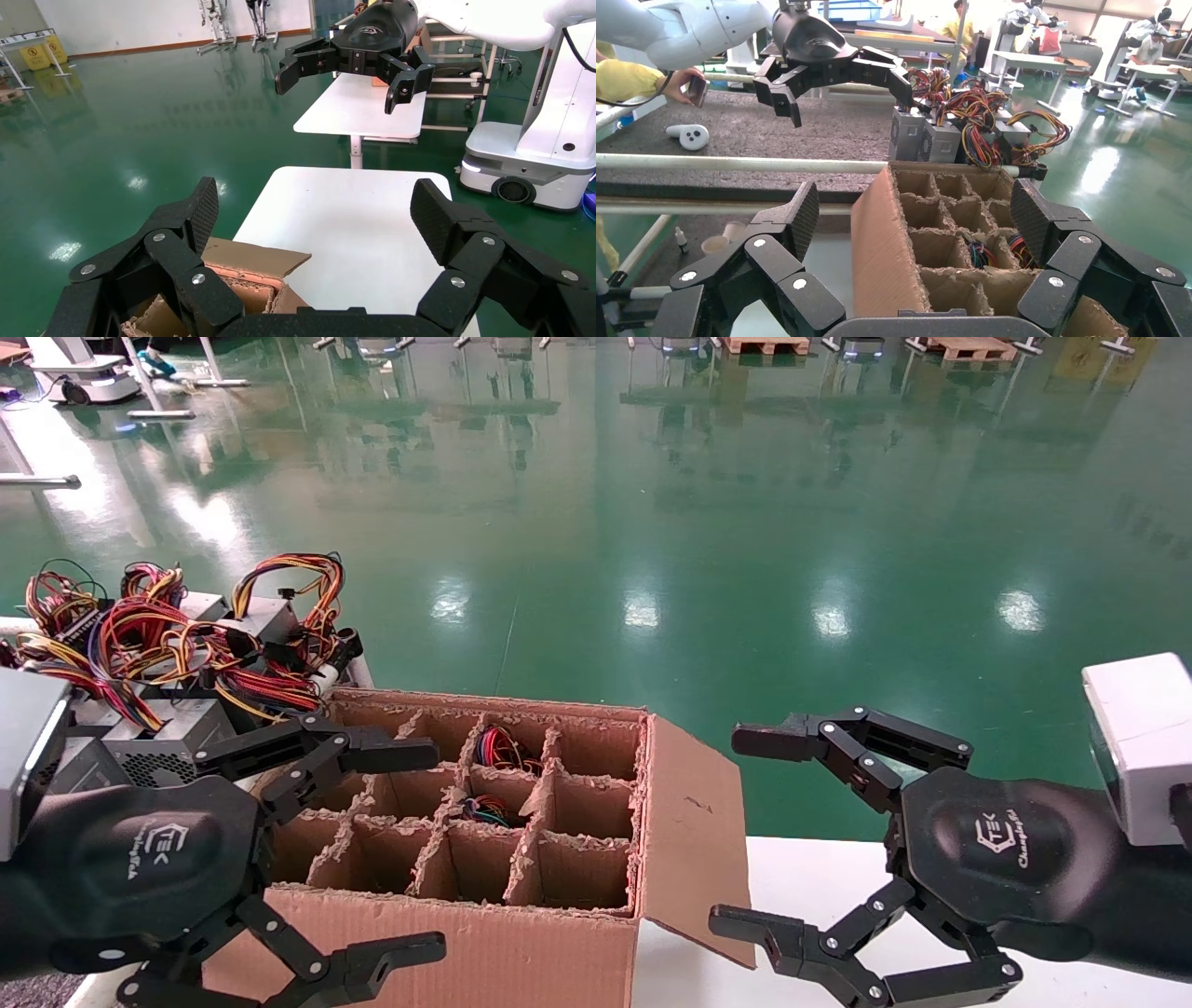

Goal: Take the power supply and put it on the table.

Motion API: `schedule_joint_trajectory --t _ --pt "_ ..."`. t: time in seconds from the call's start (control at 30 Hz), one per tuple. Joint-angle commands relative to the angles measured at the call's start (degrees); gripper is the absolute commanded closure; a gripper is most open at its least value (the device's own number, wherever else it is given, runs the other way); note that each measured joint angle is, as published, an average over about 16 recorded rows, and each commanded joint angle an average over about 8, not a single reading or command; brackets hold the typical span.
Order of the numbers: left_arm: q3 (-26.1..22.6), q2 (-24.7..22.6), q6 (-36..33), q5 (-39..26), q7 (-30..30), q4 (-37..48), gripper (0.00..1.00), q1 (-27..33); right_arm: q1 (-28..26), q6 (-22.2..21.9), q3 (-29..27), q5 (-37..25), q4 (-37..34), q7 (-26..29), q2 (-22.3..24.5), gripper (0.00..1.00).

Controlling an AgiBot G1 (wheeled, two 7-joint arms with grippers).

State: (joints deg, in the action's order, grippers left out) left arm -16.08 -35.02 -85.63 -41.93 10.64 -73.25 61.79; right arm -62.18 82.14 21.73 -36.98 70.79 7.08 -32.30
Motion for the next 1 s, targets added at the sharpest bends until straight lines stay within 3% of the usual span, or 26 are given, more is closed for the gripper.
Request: schedule_joint_trajectory --t 0.03,1.0 --pt "0.0 0.0 0.0 0.0 0.0 0.0 0.0 0.0 0.0 0.0 0.0 0.0 0.0 0.0 0.0 0.0" --pt "0.0 0.0 0.0 0.0 0.0 0.0 0.0 0.0 0.0 0.0 0.0 0.0 0.0 0.0 0.0 0.0"
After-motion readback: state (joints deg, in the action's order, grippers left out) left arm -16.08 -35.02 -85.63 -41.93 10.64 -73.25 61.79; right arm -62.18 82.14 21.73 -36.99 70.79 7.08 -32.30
